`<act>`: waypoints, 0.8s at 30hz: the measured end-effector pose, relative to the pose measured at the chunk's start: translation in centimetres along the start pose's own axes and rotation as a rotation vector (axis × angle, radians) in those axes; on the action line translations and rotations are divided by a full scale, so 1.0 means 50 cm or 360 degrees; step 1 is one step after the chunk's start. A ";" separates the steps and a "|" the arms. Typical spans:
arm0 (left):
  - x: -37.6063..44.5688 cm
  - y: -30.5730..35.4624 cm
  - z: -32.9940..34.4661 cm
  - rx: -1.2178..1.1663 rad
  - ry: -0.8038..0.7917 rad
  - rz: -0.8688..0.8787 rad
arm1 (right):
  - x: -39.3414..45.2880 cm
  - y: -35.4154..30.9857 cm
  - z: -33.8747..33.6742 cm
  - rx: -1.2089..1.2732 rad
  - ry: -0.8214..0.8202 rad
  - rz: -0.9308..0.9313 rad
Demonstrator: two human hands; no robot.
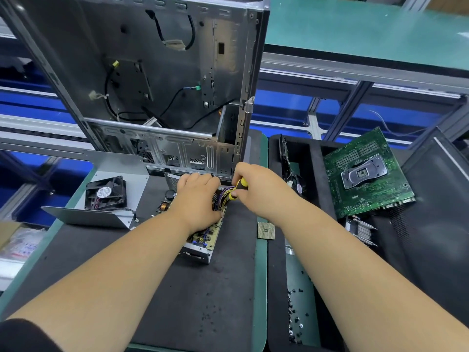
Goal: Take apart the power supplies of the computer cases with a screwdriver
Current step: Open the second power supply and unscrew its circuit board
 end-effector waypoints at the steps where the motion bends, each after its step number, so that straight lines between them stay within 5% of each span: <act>1: 0.001 0.000 0.001 0.0004 0.0004 0.0004 | -0.001 0.002 -0.002 0.0066 0.0006 0.0000; 9: 0.000 0.000 0.004 -0.0019 0.0006 0.0004 | -0.007 -0.009 0.020 -0.0330 0.0148 -0.0053; 17: 0.003 0.003 -0.001 0.0045 -0.0001 0.0007 | -0.011 0.001 0.021 0.0087 0.0220 0.0121; 24: 0.001 0.001 0.003 0.0013 0.0005 0.0009 | -0.020 -0.002 0.028 -0.0269 0.0200 0.0107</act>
Point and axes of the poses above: each hand's wrist, its own x-axis towards the middle knuckle, its own z-axis out of the palm, y = z × x, the point moved 2 cm from there along x, towards the middle knuckle, and after that the axes turned 10 degrees about -z, right-handed, at the moved point
